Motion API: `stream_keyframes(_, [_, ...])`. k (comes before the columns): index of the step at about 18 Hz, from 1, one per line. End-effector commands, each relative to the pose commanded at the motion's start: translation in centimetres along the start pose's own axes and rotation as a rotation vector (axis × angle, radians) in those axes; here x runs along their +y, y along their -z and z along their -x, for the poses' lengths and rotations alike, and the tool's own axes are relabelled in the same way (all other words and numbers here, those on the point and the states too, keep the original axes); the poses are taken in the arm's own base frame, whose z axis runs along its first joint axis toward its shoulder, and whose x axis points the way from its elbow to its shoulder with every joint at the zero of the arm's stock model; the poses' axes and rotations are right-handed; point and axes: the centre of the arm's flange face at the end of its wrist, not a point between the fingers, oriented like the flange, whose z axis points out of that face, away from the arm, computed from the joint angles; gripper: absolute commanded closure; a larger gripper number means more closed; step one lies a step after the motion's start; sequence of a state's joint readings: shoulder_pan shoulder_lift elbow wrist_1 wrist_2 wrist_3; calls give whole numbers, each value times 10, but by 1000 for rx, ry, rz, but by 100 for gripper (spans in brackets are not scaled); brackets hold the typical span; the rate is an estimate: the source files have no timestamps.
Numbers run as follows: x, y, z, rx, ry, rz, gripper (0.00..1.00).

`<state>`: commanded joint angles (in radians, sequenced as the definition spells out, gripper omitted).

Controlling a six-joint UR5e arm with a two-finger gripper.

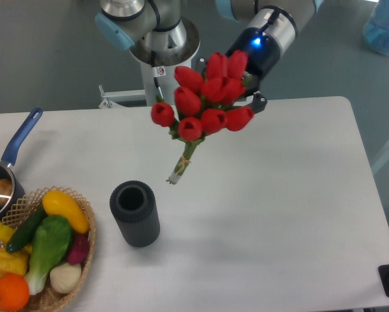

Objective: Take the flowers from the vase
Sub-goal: 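Lift the gripped tulips up and out of the black vase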

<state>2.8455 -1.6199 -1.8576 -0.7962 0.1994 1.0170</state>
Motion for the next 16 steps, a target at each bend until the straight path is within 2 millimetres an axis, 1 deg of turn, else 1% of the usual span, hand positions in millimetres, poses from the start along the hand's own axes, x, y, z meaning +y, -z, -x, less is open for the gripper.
stream_keyframes(7, [5, 11, 1, -21, 12, -2, 68])
stream_keyframes(16, [3, 10, -1, -21, 8, -2, 67])
